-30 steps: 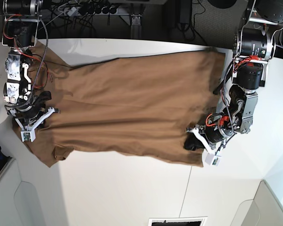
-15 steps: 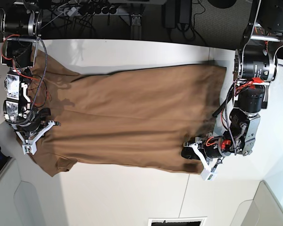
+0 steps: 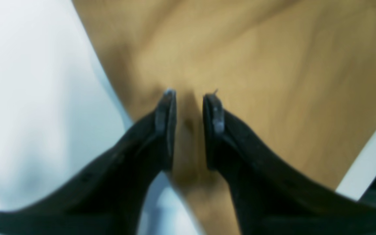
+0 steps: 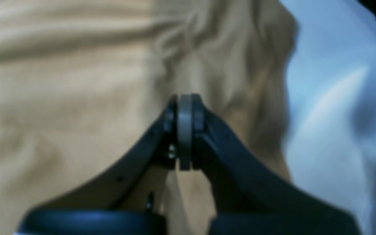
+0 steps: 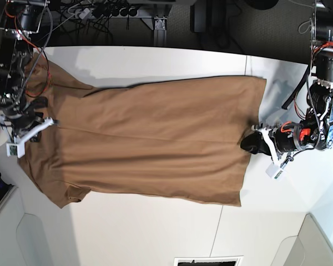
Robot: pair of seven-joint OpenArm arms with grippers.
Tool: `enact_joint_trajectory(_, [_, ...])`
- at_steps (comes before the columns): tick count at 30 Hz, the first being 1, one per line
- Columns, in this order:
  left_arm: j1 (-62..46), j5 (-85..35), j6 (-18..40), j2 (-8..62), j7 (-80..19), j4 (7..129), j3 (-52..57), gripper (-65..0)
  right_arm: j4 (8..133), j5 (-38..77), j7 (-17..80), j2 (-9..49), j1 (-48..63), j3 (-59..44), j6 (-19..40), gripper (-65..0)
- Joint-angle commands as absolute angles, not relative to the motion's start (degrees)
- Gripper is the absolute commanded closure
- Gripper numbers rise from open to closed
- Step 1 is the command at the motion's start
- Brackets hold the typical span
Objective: Layout the t-shirt on the table in an organized manner, then fold the t-shirt properly
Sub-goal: 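Release the shirt and move both grippers to its outer corners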
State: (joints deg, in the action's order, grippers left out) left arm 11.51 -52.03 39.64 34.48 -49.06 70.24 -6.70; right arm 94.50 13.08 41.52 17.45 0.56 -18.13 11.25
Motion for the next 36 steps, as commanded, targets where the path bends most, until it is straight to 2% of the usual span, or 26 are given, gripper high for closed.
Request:
enact_joint_trajectory(1, [9.76,-52.58,40.0,36.99,-48.82,72.07,-4.49,-21.0,97.19,14.37,40.77,18.37,2.57,-20.05,11.79,0.0])
enact_joint_trajectory(3, [5.04,-53.8,40.0,38.35,-48.73,73.87,-0.93,-24.3,100.29,15.51,41.08,18.28,7.03,-23.62,11.9,0.0])
enact_joint_trajectory(8, [-2.35,-57.71,40.0,38.48,-50.04,75.66,9.52,-24.4,103.59,20.64,42.74,18.28,14.72,-31.53,14.76,0.0])
enact_joint_trajectory(12, [-6.81,-60.66,40.0,38.11,-51.72,75.83,13.34,-24.5,103.59,24.95,42.72,18.24,19.62,-35.18,17.1,-0.6])
enact_joint_trajectory(15, [-8.84,-61.1,40.0,38.11,-51.7,75.83,13.43,-29.3,103.59,25.96,42.89,18.26,21.19,-36.88,17.15,-21.3])
enact_joint_trajectory(17, [-9.93,-61.91,40.0,38.11,-51.72,75.83,13.45,-30.4,103.59,26.46,43.53,18.26,22.31,-37.65,17.15,-28.4])
enact_joint_trajectory(29, [-11.09,-64.16,40.0,33.45,-52.9,75.81,13.52,-30.4,97.69,32.45,43.53,18.22,24.47,-37.87,18.35,-28.7])
enact_joint_trajectory(36, [-12.45,-66.48,40.0,33.39,-57.67,75.85,13.52,-30.4,97.14,33.32,43.62,18.09,24.47,-37.87,19.99,-28.7])
